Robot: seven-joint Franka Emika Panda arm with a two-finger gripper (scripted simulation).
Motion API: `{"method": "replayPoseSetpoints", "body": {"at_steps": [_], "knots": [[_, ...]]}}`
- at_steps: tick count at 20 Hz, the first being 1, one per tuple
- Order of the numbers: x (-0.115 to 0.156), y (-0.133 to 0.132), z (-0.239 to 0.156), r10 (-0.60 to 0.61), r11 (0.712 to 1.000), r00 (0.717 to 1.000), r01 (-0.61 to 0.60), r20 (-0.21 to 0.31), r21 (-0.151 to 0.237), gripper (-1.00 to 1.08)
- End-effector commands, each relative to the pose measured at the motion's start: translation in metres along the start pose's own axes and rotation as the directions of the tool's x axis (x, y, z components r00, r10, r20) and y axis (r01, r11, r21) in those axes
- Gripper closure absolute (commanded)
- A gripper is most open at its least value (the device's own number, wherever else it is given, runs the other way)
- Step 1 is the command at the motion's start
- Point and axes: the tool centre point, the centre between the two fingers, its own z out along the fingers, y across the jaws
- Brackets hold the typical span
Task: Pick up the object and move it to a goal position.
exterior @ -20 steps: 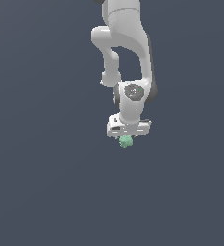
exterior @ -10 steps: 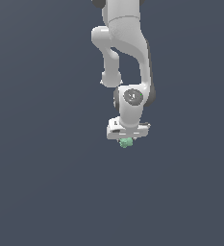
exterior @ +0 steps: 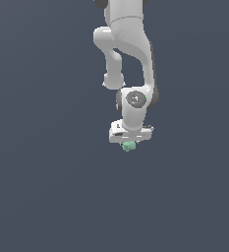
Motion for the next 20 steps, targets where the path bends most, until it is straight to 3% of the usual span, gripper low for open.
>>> {"method": "replayPoseSetpoints", "body": {"at_steps": [1,11,20], "knots": [[-0.001,0.001,-0.001,0.0,1.0,1.0,0.0,0.0,0.0,1.08],[-0.02,0.029,-0.03,0.0,1.0,1.0,0.0,0.0,0.0,1.08],[-0.057,0.084,-0.09,0.0,1.0,1.0,0.0,0.0,0.001,1.08]]}}
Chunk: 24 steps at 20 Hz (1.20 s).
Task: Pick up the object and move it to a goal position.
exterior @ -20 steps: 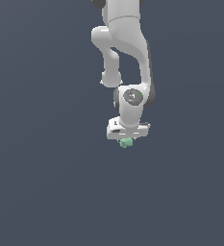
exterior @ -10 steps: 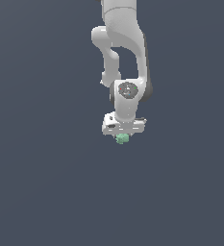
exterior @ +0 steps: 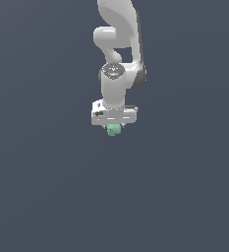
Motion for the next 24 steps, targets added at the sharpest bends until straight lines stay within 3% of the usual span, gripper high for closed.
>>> {"method": "replayPoseSetpoints", "body": {"at_steps": [1,14,24], "knots": [[-0.012,0.018,-0.019,0.0,1.0,1.0,0.0,-0.001,0.001,1.08],[-0.065,0.101,-0.11,0.0,1.0,1.0,0.0,-0.001,0.003,1.08],[-0.079,0.128,-0.139,0.0,1.0,1.0,0.0,0.0,0.0,1.08]]}}
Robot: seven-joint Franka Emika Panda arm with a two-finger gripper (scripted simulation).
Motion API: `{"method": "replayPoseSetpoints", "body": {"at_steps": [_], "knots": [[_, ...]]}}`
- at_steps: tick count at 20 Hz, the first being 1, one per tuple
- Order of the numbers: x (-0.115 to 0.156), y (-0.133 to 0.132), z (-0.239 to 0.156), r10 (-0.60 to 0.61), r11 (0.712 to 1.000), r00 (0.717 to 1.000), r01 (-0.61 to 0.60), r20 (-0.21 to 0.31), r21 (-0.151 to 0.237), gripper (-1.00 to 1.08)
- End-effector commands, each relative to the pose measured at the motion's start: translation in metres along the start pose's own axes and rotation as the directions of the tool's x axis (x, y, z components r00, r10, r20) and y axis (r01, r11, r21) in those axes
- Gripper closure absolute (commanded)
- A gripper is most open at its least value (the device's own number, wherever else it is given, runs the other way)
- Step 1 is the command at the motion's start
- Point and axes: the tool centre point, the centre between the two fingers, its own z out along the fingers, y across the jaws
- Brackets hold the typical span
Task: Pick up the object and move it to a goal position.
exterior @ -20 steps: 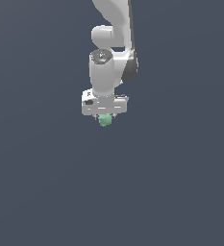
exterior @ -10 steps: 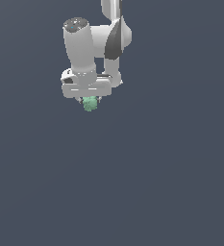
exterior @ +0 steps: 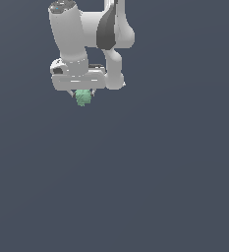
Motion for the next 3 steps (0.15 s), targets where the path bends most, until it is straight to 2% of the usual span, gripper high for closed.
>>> {"method": "replayPoseSetpoints", "body": {"at_steps": [1,3], "knots": [[-0.0004,0.0016,-0.0016,-0.001,1.0,1.0,0.001,0.001,0.0,1.08],[0.0003,0.001,-0.0011,-0.001,1.0,1.0,0.001,0.001,-0.001,1.08]]}}
